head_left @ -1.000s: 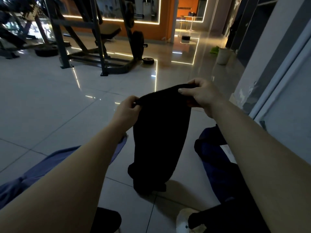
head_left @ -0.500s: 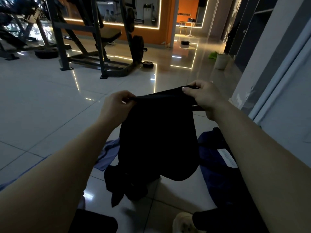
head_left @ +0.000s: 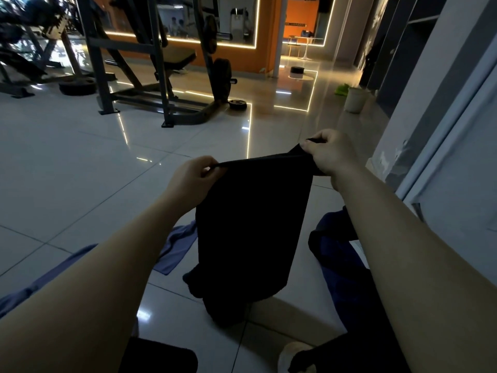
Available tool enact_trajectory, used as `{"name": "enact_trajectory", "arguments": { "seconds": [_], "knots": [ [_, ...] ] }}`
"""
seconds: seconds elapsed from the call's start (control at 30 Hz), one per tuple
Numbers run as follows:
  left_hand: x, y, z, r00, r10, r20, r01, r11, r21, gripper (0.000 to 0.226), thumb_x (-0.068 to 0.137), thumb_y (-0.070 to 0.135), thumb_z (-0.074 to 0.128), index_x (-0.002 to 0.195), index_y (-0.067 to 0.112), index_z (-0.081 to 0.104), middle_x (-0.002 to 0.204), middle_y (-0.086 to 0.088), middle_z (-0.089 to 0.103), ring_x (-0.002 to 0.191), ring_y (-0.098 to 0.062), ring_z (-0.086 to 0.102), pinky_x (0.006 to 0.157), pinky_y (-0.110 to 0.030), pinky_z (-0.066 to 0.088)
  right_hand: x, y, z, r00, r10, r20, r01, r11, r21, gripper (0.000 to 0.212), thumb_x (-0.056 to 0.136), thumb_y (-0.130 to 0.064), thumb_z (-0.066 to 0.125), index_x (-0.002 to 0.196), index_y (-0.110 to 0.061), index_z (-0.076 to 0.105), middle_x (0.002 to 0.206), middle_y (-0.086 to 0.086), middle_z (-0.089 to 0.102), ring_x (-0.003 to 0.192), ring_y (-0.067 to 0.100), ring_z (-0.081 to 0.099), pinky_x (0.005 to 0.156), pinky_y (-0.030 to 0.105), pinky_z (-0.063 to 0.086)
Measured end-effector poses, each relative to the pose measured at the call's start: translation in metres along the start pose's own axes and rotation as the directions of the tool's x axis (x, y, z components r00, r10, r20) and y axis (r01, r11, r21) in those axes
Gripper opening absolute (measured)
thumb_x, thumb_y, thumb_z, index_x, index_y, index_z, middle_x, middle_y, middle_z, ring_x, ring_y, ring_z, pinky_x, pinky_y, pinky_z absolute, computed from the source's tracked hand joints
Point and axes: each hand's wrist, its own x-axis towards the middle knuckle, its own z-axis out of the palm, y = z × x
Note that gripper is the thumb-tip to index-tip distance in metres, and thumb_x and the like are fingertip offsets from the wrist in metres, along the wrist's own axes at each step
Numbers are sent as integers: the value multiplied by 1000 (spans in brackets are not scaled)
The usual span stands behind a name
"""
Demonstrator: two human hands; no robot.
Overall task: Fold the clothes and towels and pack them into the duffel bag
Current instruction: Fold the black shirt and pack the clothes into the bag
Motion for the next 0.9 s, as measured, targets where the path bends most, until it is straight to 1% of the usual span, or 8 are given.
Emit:
{"name": "enact_trajectory", "arguments": {
  "seconds": [0.13, 0.23, 0.3, 0.37, 0.47, 0.6, 0.73, 0.9],
  "knots": [
    [-2, 28, 1, 982, 186, -28, -185, 982, 50, 15, 94, 22, 57, 97, 11, 66, 87, -17, 67, 72, -26, 62, 69, -34, 47, 2, 16, -9, 993, -43, 107, 80, 928, -364, 25, 88, -38, 61, 102, -18, 61, 109, 9, 62, 99, 27, 60, 89, 47, 51],
    [-3, 50, 8, 938, 347, 9, -346, 930, 121, 16, 93, 20, 58, 101, 9, 67, 84, -6, 65, 78, -24, 64, 72, -35, 51, -21, 0, -5, 862, -34, 505, 91, 992, -88, 62, 69, -69, 64, 115, -27, 56, 118, -1, 55, 101, 13, 58, 81, 30, 48],
    [-2, 53, 12, 932, 359, 38, -361, 918, 165, 17, 93, 24, 59, 99, 10, 67, 82, -3, 63, 75, -20, 62, 68, -29, 49, -33, -8, 5, 745, -73, 663, 68, 997, 33, 55, 71, -64, 62, 113, -29, 57, 116, -6, 58, 104, 7, 56, 86, 24, 45],
    [0, 48, 15, 940, 336, 59, -341, 917, 208, 16, 91, 29, 60, 96, 15, 67, 77, 4, 60, 71, -12, 59, 61, -16, 44, -37, -7, 14, 725, -95, 682, 121, 993, 9, 38, 81, -44, 68, 109, -19, 62, 113, 4, 64, 107, 16, 60, 99, 35, 46],
    [-1, 41, 19, 957, 285, 58, -291, 938, 190, 17, 90, 32, 60, 95, 17, 66, 73, 10, 57, 66, -4, 55, 56, -10, 41, -36, -5, 16, 773, -119, 623, 166, 986, -18, 8, 89, -15, 62, 96, -15, 65, 102, 11, 65, 104, 25, 61, 103, 44, 43],
    [-1, 43, 22, 983, 180, 41, -178, 983, -44, 18, 90, 33, 60, 91, 16, 65, 66, 6, 59, 55, -5, 55, 51, -16, 42, -40, -23, 9, 849, -203, 487, 133, 976, 175, 8, 94, -14, 56, 89, -17, 62, 88, 3, 62, 84, 14, 60, 84, 31, 48],
    [0, 29, 22, 947, 83, 311, 38, 931, -364, 20, 84, 28, 63, 100, 16, 64, 82, -4, 67, 70, -12, 64, 67, -25, 50, -34, -49, -5, 961, -178, 211, 45, 856, 515, 14, 96, -9, 53, 89, -17, 62, 89, 3, 63, 84, 16, 62, 79, 30, 53],
    [-1, -23, 22, 973, -71, 220, 79, 997, -26, 42, 79, 33, 65, 95, -5, 65, 76, -18, 55, 74, -21, 50, 70, -31, 34, -14, -35, -41, 996, 64, -65, -2, 732, 681, 10, 95, -10, 56, 100, -13, 63, 86, 1, 62, 76, 13, 62, 67, 27, 54]
  ]
}}
